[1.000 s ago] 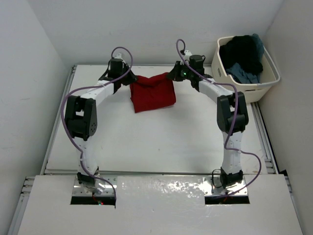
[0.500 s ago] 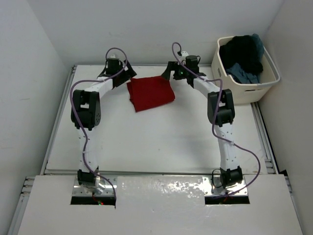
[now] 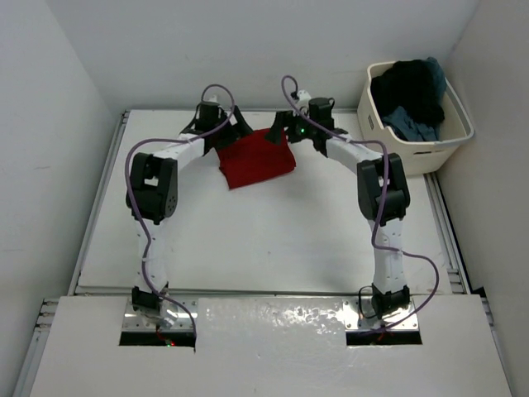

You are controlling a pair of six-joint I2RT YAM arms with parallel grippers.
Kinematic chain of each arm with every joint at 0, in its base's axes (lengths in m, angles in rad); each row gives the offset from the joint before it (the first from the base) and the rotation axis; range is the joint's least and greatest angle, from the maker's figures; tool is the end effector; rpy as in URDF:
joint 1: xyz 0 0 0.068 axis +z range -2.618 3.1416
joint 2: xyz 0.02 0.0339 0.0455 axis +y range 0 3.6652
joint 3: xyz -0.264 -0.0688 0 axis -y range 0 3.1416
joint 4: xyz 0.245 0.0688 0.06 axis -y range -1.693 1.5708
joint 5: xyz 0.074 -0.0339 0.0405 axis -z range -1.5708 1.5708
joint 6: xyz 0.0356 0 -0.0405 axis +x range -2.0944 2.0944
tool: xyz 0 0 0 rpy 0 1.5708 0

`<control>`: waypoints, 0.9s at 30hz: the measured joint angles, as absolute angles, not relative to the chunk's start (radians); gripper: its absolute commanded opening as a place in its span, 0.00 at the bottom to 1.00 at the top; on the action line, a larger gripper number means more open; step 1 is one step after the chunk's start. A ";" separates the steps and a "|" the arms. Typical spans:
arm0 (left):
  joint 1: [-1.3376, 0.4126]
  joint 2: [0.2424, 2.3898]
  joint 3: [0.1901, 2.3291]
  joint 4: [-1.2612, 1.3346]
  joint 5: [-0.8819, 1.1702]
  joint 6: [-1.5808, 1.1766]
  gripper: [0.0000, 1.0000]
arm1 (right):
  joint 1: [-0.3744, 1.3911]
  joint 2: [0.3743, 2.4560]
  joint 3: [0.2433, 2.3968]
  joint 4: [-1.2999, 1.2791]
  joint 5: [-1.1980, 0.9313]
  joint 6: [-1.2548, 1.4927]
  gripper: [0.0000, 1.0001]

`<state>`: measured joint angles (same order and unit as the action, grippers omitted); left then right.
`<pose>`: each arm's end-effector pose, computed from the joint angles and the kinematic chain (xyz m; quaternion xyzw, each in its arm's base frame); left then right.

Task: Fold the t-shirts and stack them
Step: Fold the long partially folded tshirt into a neat square

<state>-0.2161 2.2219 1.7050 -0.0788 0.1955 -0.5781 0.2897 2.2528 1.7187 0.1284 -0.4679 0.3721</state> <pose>0.4994 -0.1167 0.1935 -0.1133 0.8731 -0.2598 0.3966 0.4986 0.1654 0.2036 -0.0940 0.8169 0.3570 0.4432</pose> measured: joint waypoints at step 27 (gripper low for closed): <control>-0.529 1.640 1.024 -0.233 0.125 -0.559 1.00 | 0.485 1.406 0.690 0.046 -0.391 0.341 0.99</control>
<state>-0.5285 1.6402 1.0237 -0.2325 0.1253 -0.5594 0.4854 1.4063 0.6899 0.0460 -0.3908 0.3408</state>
